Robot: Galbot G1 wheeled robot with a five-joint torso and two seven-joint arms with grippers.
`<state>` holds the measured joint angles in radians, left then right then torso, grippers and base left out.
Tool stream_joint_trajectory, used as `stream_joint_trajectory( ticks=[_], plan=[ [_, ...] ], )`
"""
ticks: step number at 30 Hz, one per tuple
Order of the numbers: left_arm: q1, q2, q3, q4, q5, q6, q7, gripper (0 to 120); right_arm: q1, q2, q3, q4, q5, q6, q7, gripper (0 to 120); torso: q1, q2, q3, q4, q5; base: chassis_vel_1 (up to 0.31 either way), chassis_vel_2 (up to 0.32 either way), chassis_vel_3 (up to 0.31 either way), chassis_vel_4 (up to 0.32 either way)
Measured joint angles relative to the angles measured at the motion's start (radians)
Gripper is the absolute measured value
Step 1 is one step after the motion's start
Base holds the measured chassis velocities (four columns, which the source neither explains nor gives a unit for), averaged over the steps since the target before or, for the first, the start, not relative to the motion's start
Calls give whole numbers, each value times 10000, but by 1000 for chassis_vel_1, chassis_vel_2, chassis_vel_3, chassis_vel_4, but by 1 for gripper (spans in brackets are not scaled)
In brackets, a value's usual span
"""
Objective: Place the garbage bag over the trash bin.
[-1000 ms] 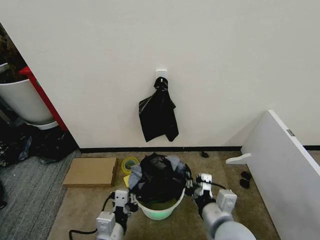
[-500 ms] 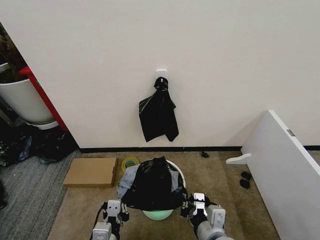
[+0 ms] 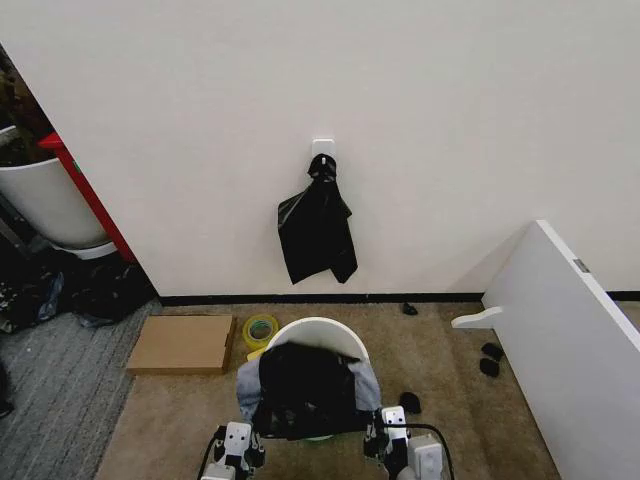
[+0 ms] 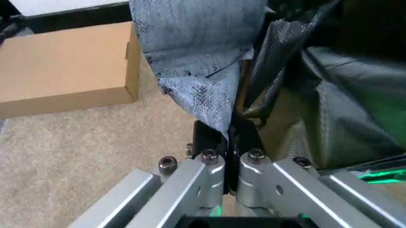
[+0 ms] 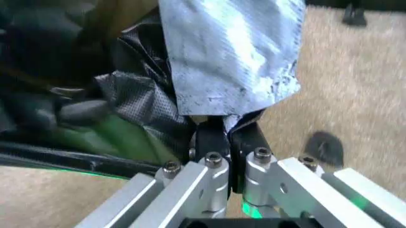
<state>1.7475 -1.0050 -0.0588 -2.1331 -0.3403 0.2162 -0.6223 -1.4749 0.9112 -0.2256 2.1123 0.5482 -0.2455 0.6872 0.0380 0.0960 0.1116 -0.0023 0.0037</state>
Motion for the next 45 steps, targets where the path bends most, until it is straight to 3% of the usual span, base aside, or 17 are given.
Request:
stream_joint_trajectory(
  ticks=[14, 21, 30, 36, 45],
  plan=[
    [-273, -212, -334, 374, -408, 44, -222, 0, 262, 335, 468, -1486, -1528, 1290, -1051, 0, 0, 0, 0, 0, -1, 0, 0, 0, 0],
    [-335, -325, -411, 472, -697, 202, -264, 0, 286, 502, 583, -1786, -1471, 1725, -1440, 0, 0, 0, 0, 0, -1, 0, 0, 0, 0],
    [-378, -452, -387, 483, -1051, 293, -282, 0, 186, 513, 604, -1621, -742, 1550, -1469, 0, 0, 0, 0, 0, 0, 0, 0, 0, 0],
    [-301, -361, -419, 178, -1294, 391, -307, 4, -54, 250, 981, -1138, -163, 1529, -1835, 18, 0, 0, 0, 0, -2, 0, 0, 0, 0],
    [131, 252, -936, -1504, -1614, 1859, -1131, 38, -1356, -641, 1326, 449, 65, 1081, -1597, 52, 0, 0, 0, 0, -1, 0, 0, 0, 0]
  ],
)
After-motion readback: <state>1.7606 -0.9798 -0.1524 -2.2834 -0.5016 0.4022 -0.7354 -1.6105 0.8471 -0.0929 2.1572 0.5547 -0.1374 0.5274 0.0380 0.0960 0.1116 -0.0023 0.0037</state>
